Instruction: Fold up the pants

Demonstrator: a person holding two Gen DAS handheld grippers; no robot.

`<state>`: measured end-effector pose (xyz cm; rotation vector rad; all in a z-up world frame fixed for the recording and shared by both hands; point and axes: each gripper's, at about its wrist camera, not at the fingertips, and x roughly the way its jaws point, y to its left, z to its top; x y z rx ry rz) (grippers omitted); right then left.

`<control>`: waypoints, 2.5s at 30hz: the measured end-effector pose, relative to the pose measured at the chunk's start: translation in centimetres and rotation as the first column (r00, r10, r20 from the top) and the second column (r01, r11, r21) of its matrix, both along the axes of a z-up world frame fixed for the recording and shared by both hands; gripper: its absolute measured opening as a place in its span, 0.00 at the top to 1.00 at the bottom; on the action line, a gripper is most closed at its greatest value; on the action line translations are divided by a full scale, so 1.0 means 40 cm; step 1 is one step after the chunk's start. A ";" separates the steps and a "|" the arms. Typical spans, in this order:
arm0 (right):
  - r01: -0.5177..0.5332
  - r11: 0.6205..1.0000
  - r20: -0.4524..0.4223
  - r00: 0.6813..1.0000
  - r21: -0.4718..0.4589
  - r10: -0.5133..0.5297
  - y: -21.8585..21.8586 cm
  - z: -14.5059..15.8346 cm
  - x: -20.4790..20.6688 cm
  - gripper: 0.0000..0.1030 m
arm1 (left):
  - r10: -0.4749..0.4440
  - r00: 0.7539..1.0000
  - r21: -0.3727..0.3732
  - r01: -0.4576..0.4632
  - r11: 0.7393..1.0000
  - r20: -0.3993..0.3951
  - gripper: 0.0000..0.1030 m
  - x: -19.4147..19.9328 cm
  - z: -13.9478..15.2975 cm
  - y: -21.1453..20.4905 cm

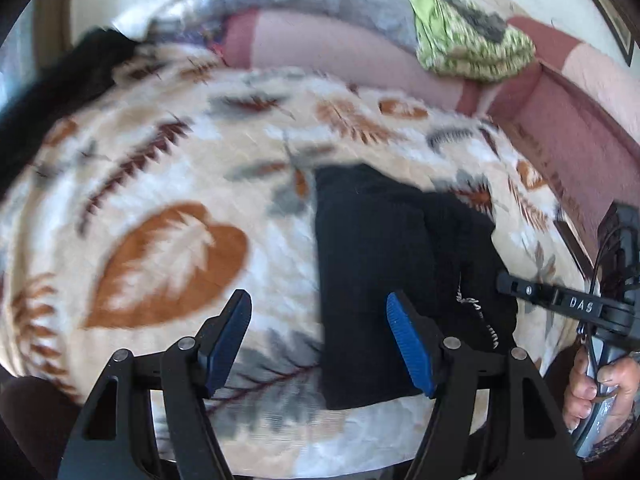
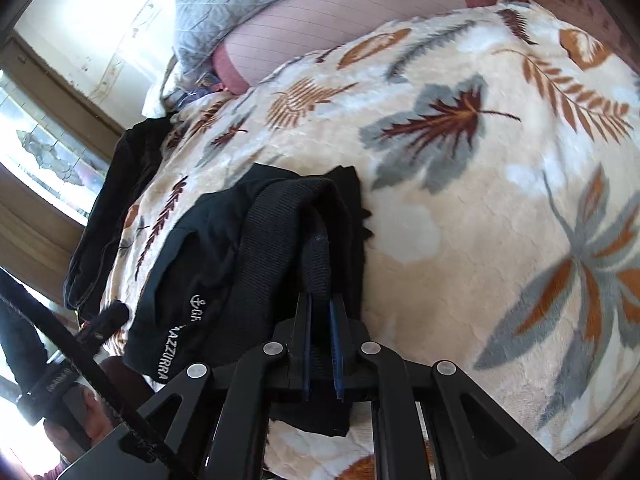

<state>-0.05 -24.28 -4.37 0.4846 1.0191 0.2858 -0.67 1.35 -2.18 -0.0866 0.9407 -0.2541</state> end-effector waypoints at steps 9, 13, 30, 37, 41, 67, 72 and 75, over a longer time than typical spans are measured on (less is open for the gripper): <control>-0.004 0.997 0.045 0.999 -0.083 0.007 0.011 0.014 -0.007 0.87 | -0.034 0.999 -0.019 0.034 0.999 -0.025 0.32 -0.024 -0.051 -0.034; 0.013 0.995 0.149 0.989 -0.101 0.002 0.027 0.085 -0.013 0.85 | -0.017 0.999 -0.088 0.013 0.996 -0.047 0.32 -0.019 -0.066 -0.018; -0.148 0.987 0.081 0.985 -0.054 0.152 0.147 0.126 0.152 0.89 | -0.033 0.998 -0.162 0.042 0.986 0.056 0.32 -0.040 -0.091 -0.004; -0.419 0.901 -0.084 0.900 0.114 0.429 0.362 0.082 0.316 0.74 | -0.050 0.993 -0.134 0.064 0.989 0.110 0.32 -0.055 -0.087 -0.004; -0.350 0.931 -0.196 0.925 -0.100 0.326 0.419 -0.015 0.412 0.99 | -0.057 0.990 -0.117 0.072 0.990 0.132 0.32 -0.058 -0.082 0.003; 0.025 0.962 -0.125 0.992 0.273 0.009 -0.060 -0.081 0.087 0.41 | -0.130 0.976 -0.330 0.066 0.942 -0.176 0.13 0.195 -0.096 0.105; 0.000 0.961 -0.108 0.994 0.276 0.031 -0.021 -0.096 0.121 0.33 | -0.196 0.964 -0.359 0.121 0.925 -0.182 0.02 0.260 -0.099 0.059; -0.016 0.957 -0.080 0.996 0.290 0.041 -0.001 -0.104 0.140 0.32 | -0.196 0.965 -0.308 0.137 0.942 -0.173 0.01 0.287 -0.104 0.008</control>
